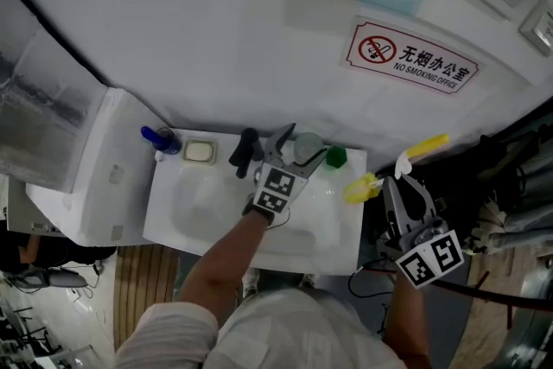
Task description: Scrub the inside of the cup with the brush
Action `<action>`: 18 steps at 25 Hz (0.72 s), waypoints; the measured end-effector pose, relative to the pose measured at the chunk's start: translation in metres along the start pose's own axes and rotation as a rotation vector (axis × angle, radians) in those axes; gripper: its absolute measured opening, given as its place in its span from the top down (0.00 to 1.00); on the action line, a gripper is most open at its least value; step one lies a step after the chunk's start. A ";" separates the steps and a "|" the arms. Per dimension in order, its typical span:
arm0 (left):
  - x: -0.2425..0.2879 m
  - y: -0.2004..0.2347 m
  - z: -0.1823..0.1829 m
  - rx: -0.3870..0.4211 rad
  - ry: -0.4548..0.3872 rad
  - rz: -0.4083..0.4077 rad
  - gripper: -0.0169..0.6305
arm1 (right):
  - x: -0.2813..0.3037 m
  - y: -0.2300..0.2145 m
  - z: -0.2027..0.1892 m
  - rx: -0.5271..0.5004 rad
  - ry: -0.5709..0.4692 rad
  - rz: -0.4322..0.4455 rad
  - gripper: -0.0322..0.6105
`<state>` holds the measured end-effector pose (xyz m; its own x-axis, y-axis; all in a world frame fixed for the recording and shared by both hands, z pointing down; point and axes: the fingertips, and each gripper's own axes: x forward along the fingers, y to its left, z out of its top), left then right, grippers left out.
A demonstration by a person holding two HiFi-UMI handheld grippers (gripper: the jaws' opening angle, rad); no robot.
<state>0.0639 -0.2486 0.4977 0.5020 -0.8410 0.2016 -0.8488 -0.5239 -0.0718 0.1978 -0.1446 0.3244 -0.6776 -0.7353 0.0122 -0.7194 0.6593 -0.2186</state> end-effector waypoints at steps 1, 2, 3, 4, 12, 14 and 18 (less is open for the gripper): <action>-0.005 0.002 0.009 -0.010 -0.020 0.005 0.42 | 0.001 0.002 0.002 -0.002 -0.003 0.001 0.90; -0.010 0.003 0.018 -0.020 -0.040 0.010 0.42 | 0.001 0.004 0.003 -0.004 -0.007 0.003 0.90; -0.017 0.005 0.026 -0.028 -0.059 0.016 0.42 | 0.002 0.007 0.005 -0.006 -0.012 0.004 0.90; -0.023 0.006 0.034 -0.034 -0.076 0.020 0.42 | 0.003 0.009 0.006 -0.007 -0.016 0.006 0.90; -0.091 0.020 0.085 -0.107 -0.183 0.041 0.61 | 0.005 0.029 0.013 -0.011 -0.039 0.007 0.90; -0.112 0.027 0.096 -0.130 -0.192 0.053 0.75 | 0.005 0.034 0.015 -0.011 -0.048 0.003 0.90; -0.157 0.040 0.116 -0.087 -0.219 0.059 0.89 | 0.002 0.044 0.019 -0.010 -0.069 -0.005 0.90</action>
<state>-0.0299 -0.1531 0.3501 0.4672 -0.8840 -0.0174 -0.8840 -0.4674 0.0089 0.1670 -0.1201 0.2961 -0.6619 -0.7476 -0.0542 -0.7246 0.6567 -0.2091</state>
